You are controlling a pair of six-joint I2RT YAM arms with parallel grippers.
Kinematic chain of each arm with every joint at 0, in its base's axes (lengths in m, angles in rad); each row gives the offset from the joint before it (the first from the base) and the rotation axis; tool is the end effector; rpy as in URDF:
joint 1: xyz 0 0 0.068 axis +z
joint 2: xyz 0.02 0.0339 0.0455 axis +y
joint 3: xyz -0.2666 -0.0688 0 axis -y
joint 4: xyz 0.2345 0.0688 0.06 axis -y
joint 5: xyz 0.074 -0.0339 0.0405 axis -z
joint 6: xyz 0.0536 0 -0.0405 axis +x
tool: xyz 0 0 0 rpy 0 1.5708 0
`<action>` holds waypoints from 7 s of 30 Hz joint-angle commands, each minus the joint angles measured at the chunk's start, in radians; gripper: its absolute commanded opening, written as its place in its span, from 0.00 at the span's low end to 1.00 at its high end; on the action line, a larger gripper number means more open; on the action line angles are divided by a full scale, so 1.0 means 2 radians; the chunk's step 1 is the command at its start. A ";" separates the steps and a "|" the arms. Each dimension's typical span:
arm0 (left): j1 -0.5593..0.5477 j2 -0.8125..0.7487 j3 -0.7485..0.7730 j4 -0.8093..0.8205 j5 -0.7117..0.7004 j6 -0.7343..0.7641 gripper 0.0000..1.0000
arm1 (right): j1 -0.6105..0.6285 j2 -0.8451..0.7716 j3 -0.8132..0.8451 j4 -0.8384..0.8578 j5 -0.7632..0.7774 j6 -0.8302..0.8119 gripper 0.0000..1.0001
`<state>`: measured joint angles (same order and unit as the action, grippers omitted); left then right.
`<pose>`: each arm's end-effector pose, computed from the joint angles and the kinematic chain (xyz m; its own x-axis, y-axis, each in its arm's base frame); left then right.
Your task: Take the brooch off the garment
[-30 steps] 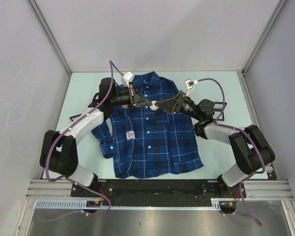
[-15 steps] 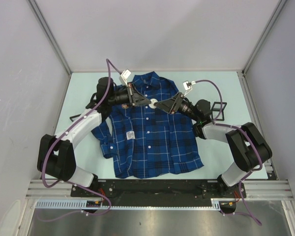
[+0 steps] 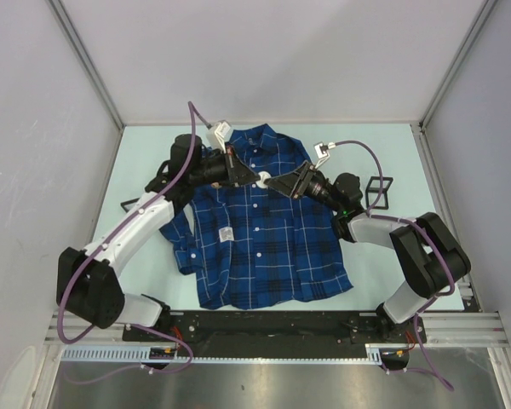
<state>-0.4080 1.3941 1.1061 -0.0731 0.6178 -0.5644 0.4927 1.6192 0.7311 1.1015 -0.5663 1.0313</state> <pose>0.2861 -0.1575 0.3253 -0.7131 -0.1668 -0.6810 0.5201 0.5255 -0.6733 0.2894 0.1880 0.2609 -0.6430 0.4766 -0.5995 -0.6025 0.1686 0.7801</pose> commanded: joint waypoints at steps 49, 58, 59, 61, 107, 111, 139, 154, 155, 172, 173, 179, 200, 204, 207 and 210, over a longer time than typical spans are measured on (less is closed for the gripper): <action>-0.041 -0.025 0.041 -0.044 -0.055 0.061 0.00 | 0.007 -0.007 0.018 0.030 -0.012 -0.010 0.37; -0.045 -0.031 0.040 -0.037 -0.049 0.063 0.00 | 0.009 -0.002 0.019 0.031 -0.016 -0.013 0.31; -0.045 -0.030 0.040 -0.036 -0.050 0.063 0.00 | 0.009 -0.002 0.020 0.031 -0.016 -0.013 0.30; -0.045 -0.029 0.040 -0.037 -0.050 0.063 0.00 | 0.009 -0.001 0.020 0.032 -0.016 -0.013 0.29; -0.001 -0.022 0.002 0.029 0.015 -0.014 0.00 | -0.008 -0.041 0.006 0.030 -0.035 -0.025 0.55; 0.002 -0.024 0.001 0.033 0.019 -0.016 0.00 | -0.009 -0.030 0.006 0.047 -0.040 -0.012 0.51; 0.026 -0.065 0.058 -0.082 -0.075 0.064 0.52 | -0.041 -0.231 0.101 -0.754 0.507 -0.366 0.00; 0.025 -0.050 0.054 -0.075 -0.049 0.057 0.53 | -0.096 0.035 0.210 -0.803 0.737 -0.440 0.00; 0.025 -0.047 0.054 -0.076 -0.048 0.057 0.53 | -0.101 0.049 0.221 -0.802 0.738 -0.444 0.00; 0.025 -0.027 0.055 -0.073 -0.037 0.054 0.53 | -0.143 0.143 0.265 -0.759 0.719 -0.467 0.00; 0.025 -0.027 0.055 -0.072 -0.037 0.054 0.53 | -0.144 0.145 0.265 -0.759 0.718 -0.467 0.00; 0.025 -0.027 0.054 -0.073 -0.035 0.053 0.52 | -0.143 0.158 0.267 -0.756 0.718 -0.468 0.04; 0.025 -0.029 0.055 -0.075 -0.039 0.057 0.53 | -0.114 0.171 0.286 -0.773 0.710 -0.465 0.39; 0.026 -0.026 0.056 -0.078 -0.047 0.062 0.53 | -0.093 0.138 0.302 -0.803 0.679 -0.447 0.48; 0.029 -0.021 0.058 -0.088 -0.062 0.071 0.53 | -0.068 0.102 0.317 -0.847 0.667 -0.427 0.54; 0.035 -0.006 0.061 -0.095 -0.080 0.071 0.53 | -0.033 0.066 0.325 -0.843 0.654 -0.413 0.61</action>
<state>-0.3531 1.3499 1.1934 -0.2508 0.5049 -0.4423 0.3550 1.8896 1.3136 -0.5484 0.7738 0.1474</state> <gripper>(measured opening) 0.529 0.584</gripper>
